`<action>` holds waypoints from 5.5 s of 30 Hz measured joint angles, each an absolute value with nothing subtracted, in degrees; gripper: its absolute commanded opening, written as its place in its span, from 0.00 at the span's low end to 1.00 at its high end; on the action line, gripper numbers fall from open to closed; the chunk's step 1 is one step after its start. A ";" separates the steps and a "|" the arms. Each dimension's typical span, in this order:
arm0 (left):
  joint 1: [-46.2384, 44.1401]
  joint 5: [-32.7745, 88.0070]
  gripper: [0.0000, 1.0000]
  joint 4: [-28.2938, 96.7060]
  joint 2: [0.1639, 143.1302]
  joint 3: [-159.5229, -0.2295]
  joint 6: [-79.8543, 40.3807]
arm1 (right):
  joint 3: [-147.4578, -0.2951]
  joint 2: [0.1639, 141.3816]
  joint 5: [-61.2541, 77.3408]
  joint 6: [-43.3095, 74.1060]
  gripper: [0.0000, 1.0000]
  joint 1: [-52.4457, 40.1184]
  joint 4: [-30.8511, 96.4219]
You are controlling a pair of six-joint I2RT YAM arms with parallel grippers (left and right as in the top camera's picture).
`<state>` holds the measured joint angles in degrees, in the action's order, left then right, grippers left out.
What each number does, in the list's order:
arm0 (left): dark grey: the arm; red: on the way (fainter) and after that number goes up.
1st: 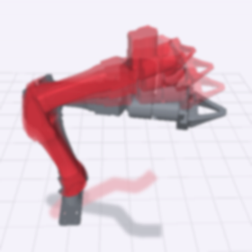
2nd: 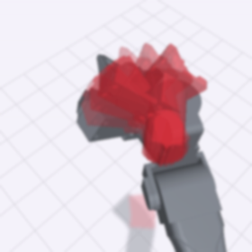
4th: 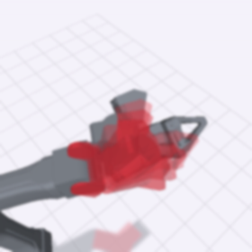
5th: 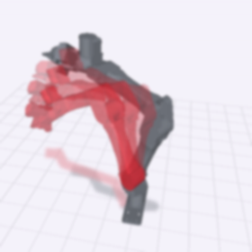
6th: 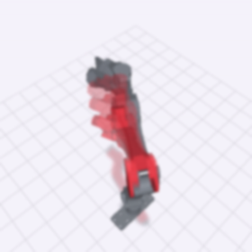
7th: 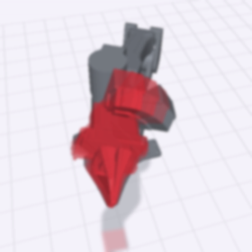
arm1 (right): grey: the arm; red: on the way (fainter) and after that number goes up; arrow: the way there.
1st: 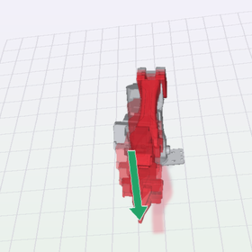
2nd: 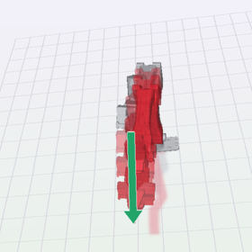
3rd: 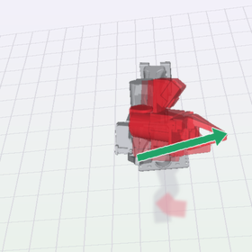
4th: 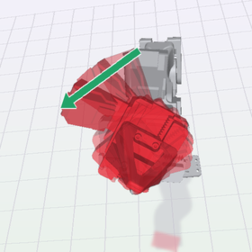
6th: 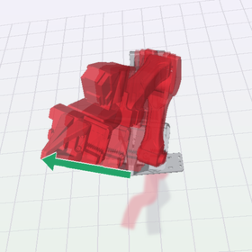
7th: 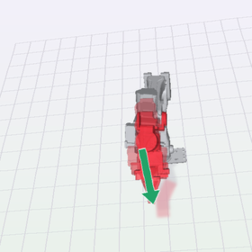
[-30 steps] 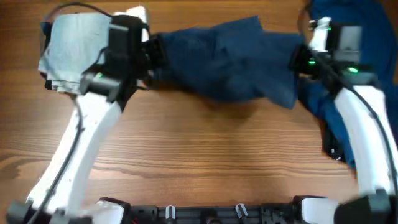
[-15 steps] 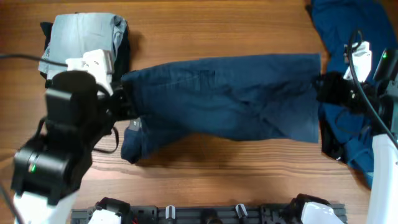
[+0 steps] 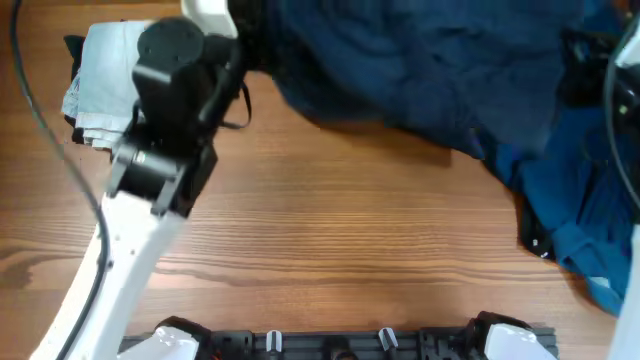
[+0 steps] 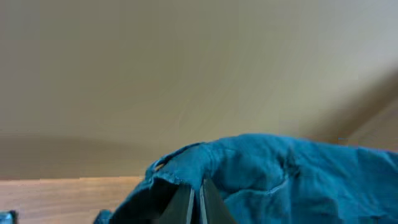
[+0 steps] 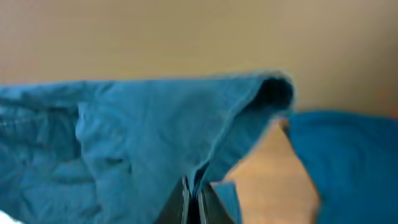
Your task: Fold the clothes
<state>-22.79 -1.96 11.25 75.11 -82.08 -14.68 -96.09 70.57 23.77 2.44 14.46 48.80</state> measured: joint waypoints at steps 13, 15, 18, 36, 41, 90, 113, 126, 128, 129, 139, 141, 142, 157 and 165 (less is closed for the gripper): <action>-43.51 -26.50 0.04 27.16 56.12 -83.68 -7.35 | -124.22 62.57 11.09 1.80 0.04 14.46 80.25; -43.27 -31.92 0.04 30.46 60.25 -83.96 -7.27 | -123.31 68.69 12.34 1.56 0.04 14.46 80.64; -40.05 -34.30 0.04 32.62 69.08 -84.03 -7.44 | -122.85 78.61 15.51 -0.01 0.04 14.46 80.36; -18.33 -27.31 1.00 2.66 114.83 -84.09 -12.53 | -121.80 133.56 21.91 1.41 1.00 6.55 41.01; -15.79 -24.08 1.00 17.87 108.53 -84.33 -12.53 | -121.89 127.94 20.51 4.69 1.00 9.39 57.17; -6.79 11.55 0.04 34.89 101.08 -55.44 0.95 | -37.89 72.29 3.42 48.56 0.86 -11.49 60.62; -6.79 11.88 0.04 34.87 101.10 -55.44 0.97 | -33.47 80.44 8.21 51.07 0.04 -11.49 47.18; -6.79 11.73 0.04 46.15 74.72 -55.44 -10.90 | -52.69 74.70 10.22 41.52 0.04 -8.95 60.80; -6.79 11.46 0.04 50.11 68.36 -55.44 -12.84 | -54.39 71.05 10.22 39.72 0.04 -7.68 63.07; -6.79 11.40 0.04 51.48 66.17 -55.44 -13.45 | -54.50 69.63 10.22 39.22 0.04 -7.35 64.05; -6.79 9.72 0.04 58.41 55.64 -55.44 -16.69 | -54.70 55.18 10.00 34.11 0.04 -6.63 59.51; -6.79 7.55 0.04 53.71 58.87 -55.42 -16.75 | -54.85 63.42 9.34 31.92 0.04 -6.55 46.65; -6.79 6.37 0.04 49.78 61.52 -55.40 -16.88 | -55.00 68.01 9.06 30.76 0.04 -6.48 40.47; -4.80 -2.96 0.04 1.52 90.28 -55.13 -18.37 | -55.00 96.53 4.40 23.88 0.04 -6.76 -17.47; -4.36 -3.05 0.55 -11.64 105.97 -55.13 -18.44 | -55.00 111.96 3.92 23.22 0.67 -6.85 -31.92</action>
